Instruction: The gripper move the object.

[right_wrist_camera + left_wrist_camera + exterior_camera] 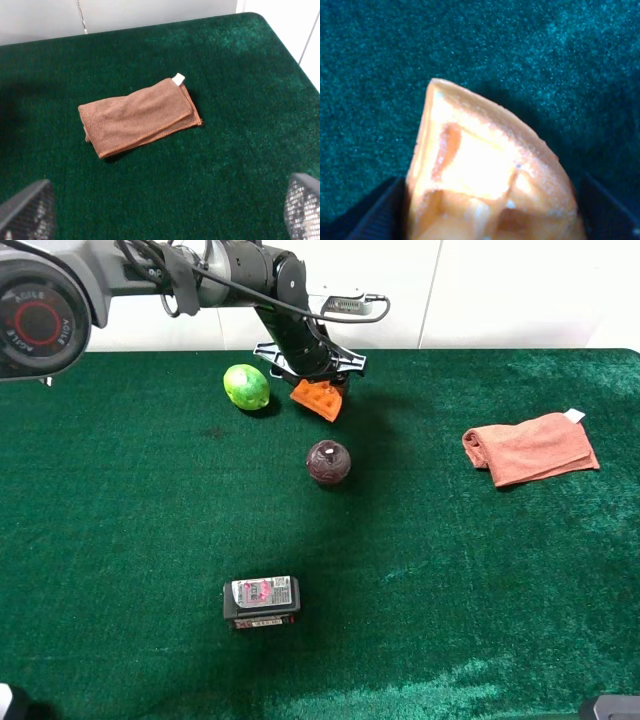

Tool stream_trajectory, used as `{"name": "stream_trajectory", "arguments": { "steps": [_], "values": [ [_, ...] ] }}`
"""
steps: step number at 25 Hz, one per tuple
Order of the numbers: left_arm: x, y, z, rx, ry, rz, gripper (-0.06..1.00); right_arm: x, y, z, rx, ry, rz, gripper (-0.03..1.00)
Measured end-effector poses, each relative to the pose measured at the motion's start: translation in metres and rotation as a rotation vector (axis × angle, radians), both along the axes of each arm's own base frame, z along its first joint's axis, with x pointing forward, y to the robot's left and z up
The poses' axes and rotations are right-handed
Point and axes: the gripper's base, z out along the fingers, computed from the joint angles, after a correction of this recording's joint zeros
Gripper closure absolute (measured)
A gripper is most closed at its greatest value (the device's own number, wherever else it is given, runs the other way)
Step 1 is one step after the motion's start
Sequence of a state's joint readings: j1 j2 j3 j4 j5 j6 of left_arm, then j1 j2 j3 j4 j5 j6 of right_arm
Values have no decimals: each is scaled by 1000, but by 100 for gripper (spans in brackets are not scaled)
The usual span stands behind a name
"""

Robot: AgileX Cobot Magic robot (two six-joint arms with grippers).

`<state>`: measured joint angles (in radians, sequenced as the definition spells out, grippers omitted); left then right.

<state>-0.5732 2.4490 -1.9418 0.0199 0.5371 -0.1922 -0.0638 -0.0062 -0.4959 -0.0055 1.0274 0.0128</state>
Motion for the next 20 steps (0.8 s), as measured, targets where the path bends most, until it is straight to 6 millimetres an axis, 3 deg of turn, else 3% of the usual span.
{"name": "stream_trajectory", "arguments": {
  "steps": [16, 20],
  "values": [
    [3, -2, 2, -22, -37, 0, 9, 0, 0, 0, 0, 0, 0, 27],
    [1, -1, 17, -24, -39, 0, 9, 0, 0, 0, 0, 0, 0, 27]
  ]
}}
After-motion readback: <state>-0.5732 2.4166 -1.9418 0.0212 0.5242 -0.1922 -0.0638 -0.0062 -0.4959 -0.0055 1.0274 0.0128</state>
